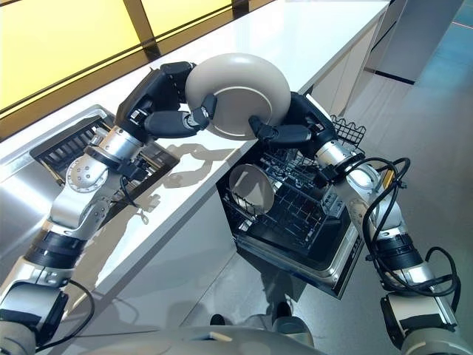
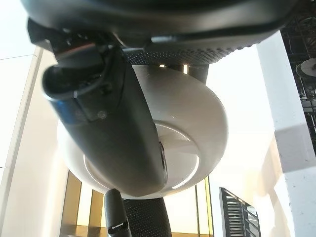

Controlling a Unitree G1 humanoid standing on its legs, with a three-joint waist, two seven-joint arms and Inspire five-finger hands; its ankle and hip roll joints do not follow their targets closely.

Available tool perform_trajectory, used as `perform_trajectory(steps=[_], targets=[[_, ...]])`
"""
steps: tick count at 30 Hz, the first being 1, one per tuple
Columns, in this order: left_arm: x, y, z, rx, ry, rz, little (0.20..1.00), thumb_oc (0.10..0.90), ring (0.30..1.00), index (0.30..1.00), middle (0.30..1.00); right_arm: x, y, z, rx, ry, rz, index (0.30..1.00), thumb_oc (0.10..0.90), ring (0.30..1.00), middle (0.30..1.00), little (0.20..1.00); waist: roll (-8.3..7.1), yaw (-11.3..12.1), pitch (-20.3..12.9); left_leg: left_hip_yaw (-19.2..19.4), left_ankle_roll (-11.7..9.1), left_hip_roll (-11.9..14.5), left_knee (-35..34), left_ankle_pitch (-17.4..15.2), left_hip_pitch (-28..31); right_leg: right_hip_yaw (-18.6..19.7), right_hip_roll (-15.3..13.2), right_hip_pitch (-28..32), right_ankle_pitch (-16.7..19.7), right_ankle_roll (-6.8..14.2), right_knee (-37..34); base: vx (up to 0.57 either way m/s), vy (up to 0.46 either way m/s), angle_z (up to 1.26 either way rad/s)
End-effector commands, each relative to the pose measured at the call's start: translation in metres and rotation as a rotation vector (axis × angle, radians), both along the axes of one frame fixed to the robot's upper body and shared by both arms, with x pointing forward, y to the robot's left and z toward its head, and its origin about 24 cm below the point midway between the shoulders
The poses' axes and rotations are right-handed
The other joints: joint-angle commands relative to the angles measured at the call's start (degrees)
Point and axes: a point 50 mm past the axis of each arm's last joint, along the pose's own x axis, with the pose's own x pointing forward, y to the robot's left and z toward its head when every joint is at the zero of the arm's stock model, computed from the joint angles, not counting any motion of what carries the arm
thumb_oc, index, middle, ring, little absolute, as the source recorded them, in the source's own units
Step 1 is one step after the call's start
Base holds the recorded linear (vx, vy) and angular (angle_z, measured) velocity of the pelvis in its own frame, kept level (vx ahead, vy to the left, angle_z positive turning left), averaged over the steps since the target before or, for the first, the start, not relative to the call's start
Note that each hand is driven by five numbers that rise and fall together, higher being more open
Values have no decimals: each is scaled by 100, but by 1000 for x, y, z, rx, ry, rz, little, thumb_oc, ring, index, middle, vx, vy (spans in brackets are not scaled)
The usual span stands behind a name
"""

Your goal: Pick up plates and place into dishwasher.

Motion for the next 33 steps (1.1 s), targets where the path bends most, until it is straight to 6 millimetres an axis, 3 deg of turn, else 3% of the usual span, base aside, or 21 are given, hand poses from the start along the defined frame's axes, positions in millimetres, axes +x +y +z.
perform_trajectory(steps=[1, 2, 3, 20, 27, 33], targets=[[4, -14, 59, -48, -269, -45, 280, 180, 368, 368, 368, -2, 29, 58, 129, -251, 132, 300, 100, 300, 300, 200, -126, 12, -563, -67, 167, -300, 10, -283, -12, -77, 305, 131, 22, 44, 26, 0, 0, 0], [5, -12, 57, -44, -260, -37, 496, 396, 554, 554, 554, -2, 29, 58, 131, -252, 128, 300, 100, 300, 300, 200, -126, 16, -564, -72, 166, -299, 10, -279, -11, -80, 305, 132, 24, 43, 26, 0, 0, 0], [6, -12, 57, -39, -257, -30, 900, 800, 900, 900, 900, -2, 28, 58, 134, -255, 126, 300, 100, 300, 300, 200, -129, 14, -565, -76, 166, -299, 10, -279, -12, -80, 307, 130, 25, 44, 26, 0, 0, 0], [6, 5, 38, 18, -104, -47, 900, 800, 900, 900, 900, -4, 9, 60, 133, -290, 31, 300, 100, 300, 300, 200, -102, 63, -547, -79, 154, -276, 10, -260, -17, -103, 297, 130, 35, 51, 26, 0, 0, 0], [11, 22, 22, 34, -28, 27, 900, 800, 900, 900, 900, -6, -3, 62, 136, -311, -13, 300, 100, 300, 300, 200, -84, 74, -532, -85, 155, -275, 10, -260, -16, -107, 290, 135, 30, 61, 26, 0, 0, 0], [9, 50, 13, 26, -43, 188, 900, 800, 900, 900, 900, -9, -27, 61, 52, -360, -162, 300, 100, 300, 300, 200, -94, 61, -526, -85, 151, -267, 10, -256, -20, -100, 292, 126, 34, 62, 26, 0, 0, 0]])
